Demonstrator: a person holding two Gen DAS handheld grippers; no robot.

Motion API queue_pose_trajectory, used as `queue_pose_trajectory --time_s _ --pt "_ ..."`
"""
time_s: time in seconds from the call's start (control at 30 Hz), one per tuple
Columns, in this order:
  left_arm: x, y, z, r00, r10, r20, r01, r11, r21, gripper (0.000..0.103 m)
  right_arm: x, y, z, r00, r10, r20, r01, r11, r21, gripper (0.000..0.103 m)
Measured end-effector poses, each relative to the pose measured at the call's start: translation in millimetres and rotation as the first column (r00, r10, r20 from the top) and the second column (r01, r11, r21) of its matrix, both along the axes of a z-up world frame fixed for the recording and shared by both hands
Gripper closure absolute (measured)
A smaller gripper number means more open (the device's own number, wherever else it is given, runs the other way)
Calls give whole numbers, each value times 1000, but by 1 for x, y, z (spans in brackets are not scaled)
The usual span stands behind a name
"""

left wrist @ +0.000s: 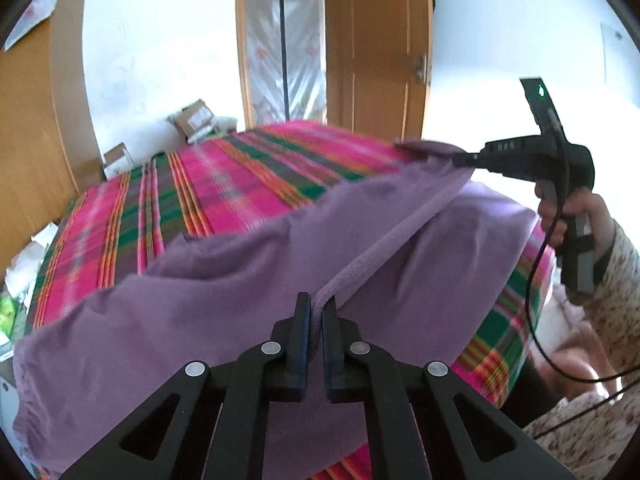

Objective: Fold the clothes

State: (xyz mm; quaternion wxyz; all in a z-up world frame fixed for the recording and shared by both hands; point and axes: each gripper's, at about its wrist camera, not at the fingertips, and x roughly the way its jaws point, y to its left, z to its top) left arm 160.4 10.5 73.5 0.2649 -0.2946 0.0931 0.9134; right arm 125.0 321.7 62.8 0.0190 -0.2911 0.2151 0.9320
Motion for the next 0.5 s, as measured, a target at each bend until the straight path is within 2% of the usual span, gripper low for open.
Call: queue_pose_trajectory --time_s 0.17,0.3,0.5 --pt "11 -3 14 999 -11 -45 12 1000 28 98 18 -7 29 997 -12 -81 17 998 57 101" --pt "20 -4 16 998 -31 -52 33 999 36 98 34 -10 37 995 -21 -97 29 996 88 100" --pt "33 -4 5 998 -62 -27 63 998 21 98 57 -8 19 998 -40 -55 44 997 70 100"
